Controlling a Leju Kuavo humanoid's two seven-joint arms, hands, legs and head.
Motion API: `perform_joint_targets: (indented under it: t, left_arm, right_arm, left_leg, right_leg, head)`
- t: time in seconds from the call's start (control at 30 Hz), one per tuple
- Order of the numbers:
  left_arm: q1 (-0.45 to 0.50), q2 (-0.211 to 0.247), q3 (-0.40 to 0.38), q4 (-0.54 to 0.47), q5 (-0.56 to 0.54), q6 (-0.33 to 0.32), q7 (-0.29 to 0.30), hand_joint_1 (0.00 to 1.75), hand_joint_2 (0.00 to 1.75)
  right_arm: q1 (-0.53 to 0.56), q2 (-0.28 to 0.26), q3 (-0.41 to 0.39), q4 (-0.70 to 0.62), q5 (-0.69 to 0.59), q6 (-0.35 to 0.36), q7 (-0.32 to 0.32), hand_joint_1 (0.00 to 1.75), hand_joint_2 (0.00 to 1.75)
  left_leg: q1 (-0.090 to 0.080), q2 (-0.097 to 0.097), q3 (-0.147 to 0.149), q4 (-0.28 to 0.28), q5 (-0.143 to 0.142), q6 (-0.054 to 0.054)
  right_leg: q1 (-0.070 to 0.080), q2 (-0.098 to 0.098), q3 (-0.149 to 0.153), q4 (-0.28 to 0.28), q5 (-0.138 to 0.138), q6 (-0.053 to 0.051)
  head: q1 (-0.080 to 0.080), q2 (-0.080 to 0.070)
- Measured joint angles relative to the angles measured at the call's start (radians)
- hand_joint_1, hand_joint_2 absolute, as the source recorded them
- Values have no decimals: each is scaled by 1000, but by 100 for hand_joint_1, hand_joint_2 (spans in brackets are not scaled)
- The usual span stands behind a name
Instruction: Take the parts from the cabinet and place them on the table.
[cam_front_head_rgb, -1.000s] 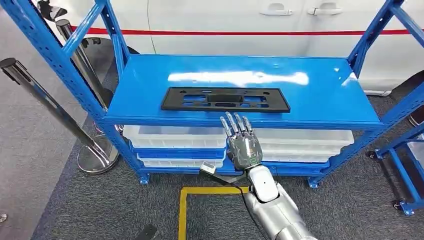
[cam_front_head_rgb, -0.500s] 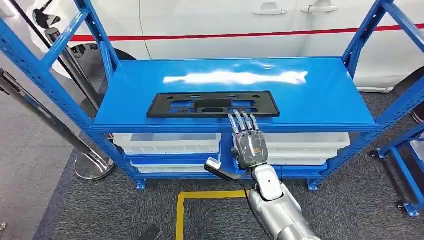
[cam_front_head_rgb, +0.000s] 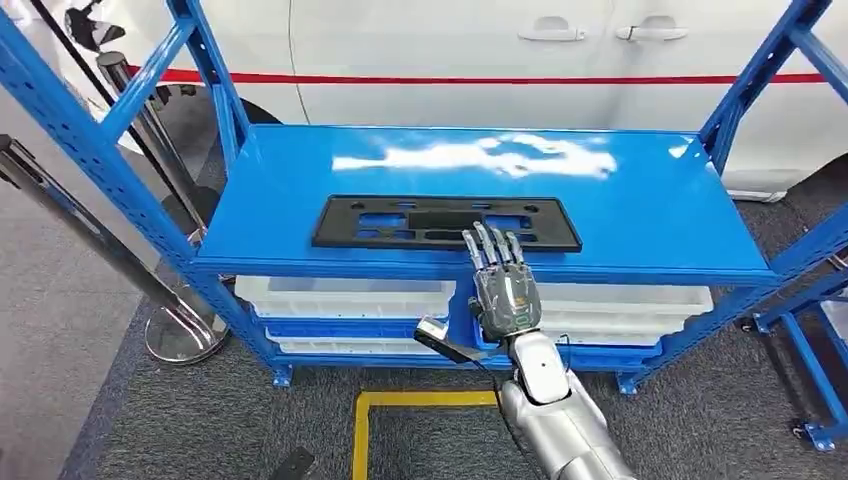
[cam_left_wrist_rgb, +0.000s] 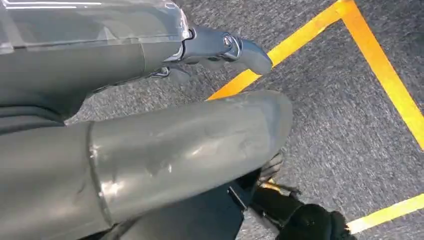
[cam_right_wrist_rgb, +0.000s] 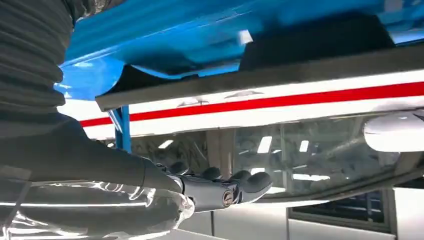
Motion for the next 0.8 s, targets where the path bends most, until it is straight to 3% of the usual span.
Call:
perform_joint_targets:
  t: [0.03, 0.1, 0.2, 0.23, 0.27, 0.3, 0.37, 0.4, 0.43, 0.47, 0.53, 0.57, 0.63, 0.7, 0.77, 0.8]
  left_arm:
    - [0, -2, -1, 0, 0, 0, 0, 0, 0]
    - [-5, -2, -2, 0, 0, 0, 0, 0, 0]
    - [-4, -2, -3, 0, 0, 0, 0, 0, 0]
    - [-6, -2, -3, -1, 0, 0, 0, 0, 0]
    - [-6, -2, -3, -1, 1, 0, -1, 0, 0]
    - [-6, -2, -3, -1, 1, 0, -1, 0, 0]
    - [-4, -2, -3, -1, 2, 0, -1, 0, 0]
    - [-2, -2, -3, -1, 2, 0, -1, 0, 0]
    - [0, -2, -3, -1, 2, 0, -1, 0, 0]
    - [1, -2, -3, -1, 2, -1, -1, 0, 0]
    - [0, -2, -3, -1, 2, -1, -2, 0, 0]
    - [0, -2, -3, -1, 3, -1, -2, 0, 0]
    - [-3, -1, -3, -1, 3, -1, -1, 0, 0]
    - [-3, -1, -3, -1, 3, -1, -1, 0, 0]
    - [0, -2, -4, -1, 3, -2, -2, 0, 0]
    - [-2, -2, -4, -1, 3, -2, -2, 0, 0]
  right_arm:
    - [-1, 0, 0, 0, 0, 0, 0, 0, 175]
    - [-2, 0, -2, -1, 0, 0, 0, 0, 175]
    - [0, 0, -3, -2, 1, 0, 0, 0, 175]
    - [-1, 0, -3, -5, 3, 0, 0, 0, 175]
    - [-2, 0, -3, -5, 5, 0, 0, 0, 175]
    - [-4, 0, -3, -5, 6, 0, 0, 0, 175]
    - [-2, 0, -3, -5, 9, 0, 0, 0, 175]
    - [0, 0, -3, -5, 9, 0, 0, 0, 175]
    - [2, 0, -3, -5, 9, 0, 0, 0, 175]
    - [3, 0, -3, -5, 9, 0, 0, 0, 175]
    - [2, 1, -3, -5, 10, 0, 0, 0, 175]
    - [2, 2, -3, -5, 10, 0, 0, 0, 175]
    - [-1, 2, -3, -4, 11, 0, 1, 0, 175]
    - [0, 2, -3, -4, 12, 0, 1, 0, 175]
    - [-3, 2, -3, -5, 13, 0, 2, 0, 175]
    - [-7, 2, -3, -5, 13, 0, 2, 0, 175]
  left_leg:
    - [1, 0, 7, 7, -11, -5]
    - [-5, -1, 1, 23, -31, -23]
    - [-4, 0, 10, 10, -35, -38]
    - [-2, 2, 10, 13, -44, -43]
    - [0, 2, 6, 40, -57, -48]
    - [0, 2, -23, 97, -82, -52]
    - [2, 2, -116, 254, -136, -57]
    - [2, 2, -158, 311, -143, -58]
    - [2, 2, -178, 324, -127, -58]
    - [1, 2, -174, 292, -86, -55]
    - [-1, 2, -113, 120, 36, -40]
    - [-4, 2, -89, 45, 67, -29]
    - [-14, 2, -66, 18, 39, -19]
    - [-17, 1, -68, 22, 36, -13]
    - [-7, 1, -46, -6, 43, -2]
    - [-5, 1, -40, -10, 41, 3]
  right_leg:
    - [-2, -2, 39, -90, 51, 1]
    - [4, 0, 62, -142, 29, -9]
    - [8, 5, 61, -137, 20, -30]
    - [-1, 5, 70, -145, 21, -39]
    - [0, 4, 80, -149, 16, -45]
    - [0, 2, 87, -151, 12, -51]
    - [3, 1, 96, -151, 3, -55]
    - [5, 1, 100, -151, -1, -57]
    - [6, 2, 106, -151, -6, -57]
    - [8, 4, 114, -151, -11, -57]
    - [11, 6, 136, -151, -25, -54]
    - [11, 6, 141, -153, -31, -52]
    - [14, 7, 142, -153, -36, -41]
    - [10, 5, 144, -160, -37, -32]
    - [10, 3, 151, -149, -50, -20]
    - [11, 3, 132, -113, -66, -17]
  head:
    - [0, 0]
    - [-1, 0]
    - [0, 0]
    - [-2, 0]
    - [0, 0]
    - [-2, 0]
    - [-1, 0]
    - [-1, 0]
    - [-1, 0]
    - [-1, 0]
    - [-1, 0]
    - [0, 0]
    - [-1, 0]
    - [-1, 0]
    - [-1, 0]
    - [1, 0]
